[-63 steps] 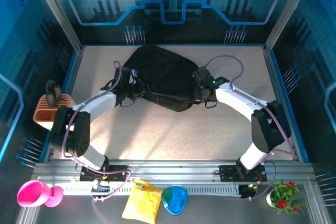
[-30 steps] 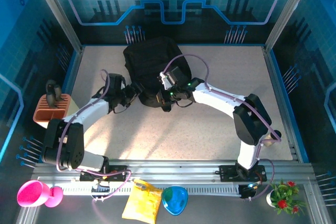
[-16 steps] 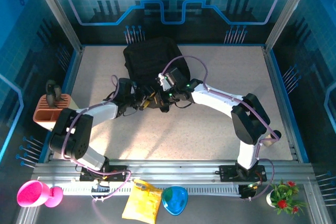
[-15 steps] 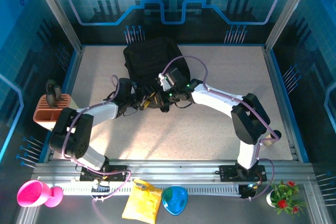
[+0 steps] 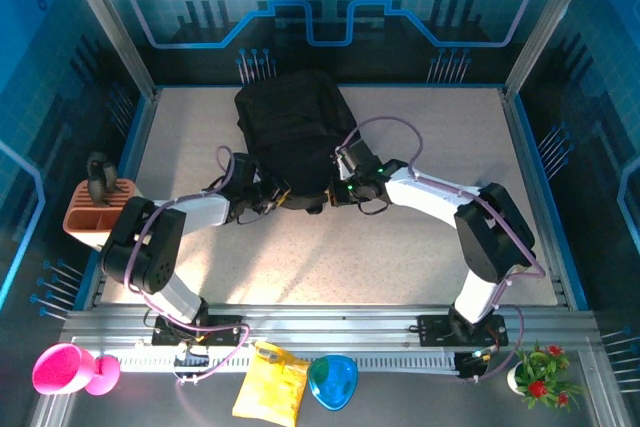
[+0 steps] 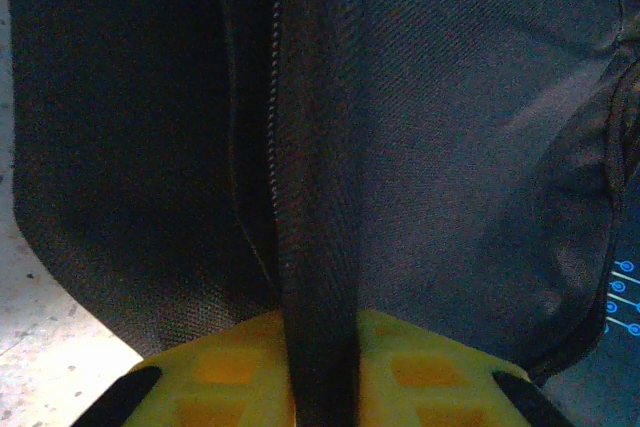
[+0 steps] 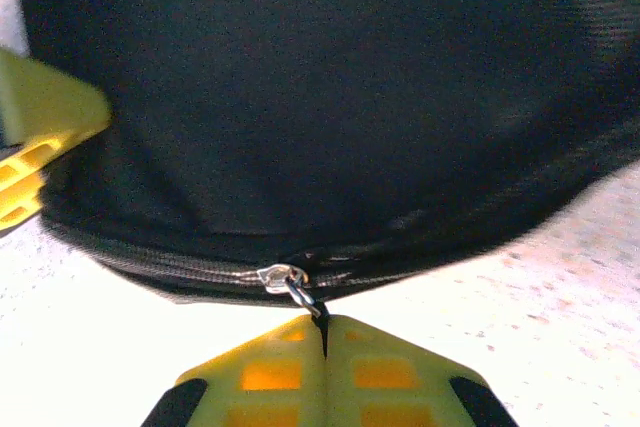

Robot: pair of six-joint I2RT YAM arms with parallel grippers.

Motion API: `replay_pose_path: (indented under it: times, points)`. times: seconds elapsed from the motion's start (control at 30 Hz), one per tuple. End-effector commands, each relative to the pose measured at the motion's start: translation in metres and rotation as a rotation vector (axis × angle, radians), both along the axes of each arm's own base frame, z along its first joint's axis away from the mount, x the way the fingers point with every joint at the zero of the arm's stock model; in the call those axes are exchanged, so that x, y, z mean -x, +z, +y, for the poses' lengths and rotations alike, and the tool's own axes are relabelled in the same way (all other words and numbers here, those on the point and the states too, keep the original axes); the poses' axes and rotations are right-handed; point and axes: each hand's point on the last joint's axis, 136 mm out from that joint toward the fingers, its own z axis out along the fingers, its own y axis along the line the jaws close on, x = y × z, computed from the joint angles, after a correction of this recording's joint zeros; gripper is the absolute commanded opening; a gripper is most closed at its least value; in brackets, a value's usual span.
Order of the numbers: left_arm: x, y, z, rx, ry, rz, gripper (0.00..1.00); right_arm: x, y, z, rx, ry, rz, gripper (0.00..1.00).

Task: Pack the student bag
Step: Zip the student bag at the top-center of the table.

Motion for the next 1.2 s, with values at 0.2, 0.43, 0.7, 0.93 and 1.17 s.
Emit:
replay_pose_path:
  times: [0.2,0.43,0.7,0.93,1.17]
  points:
    - [-0.008,-0.007,0.001,-0.061,-0.044,0.001,0.19,-0.009,0.005,-0.066,0.085,-0.228,0.011,0.0]
    - [-0.035,-0.016,-0.005,-0.11,-0.109,0.012,0.21,0.006,0.038,-0.019,-0.02,-0.05,-0.138,0.0]
    - [-0.059,0.013,0.035,-0.181,-0.034,-0.038,0.36,0.015,0.055,0.048,-0.16,0.107,-0.152,0.0]
    - [-0.013,0.035,0.068,-0.267,0.02,-0.009,0.62,0.004,0.062,0.091,-0.245,0.162,-0.13,0.0]
    - [0.025,0.048,0.049,-0.088,0.023,0.012,0.7,0.006,0.064,0.112,-0.293,0.215,-0.114,0.0]
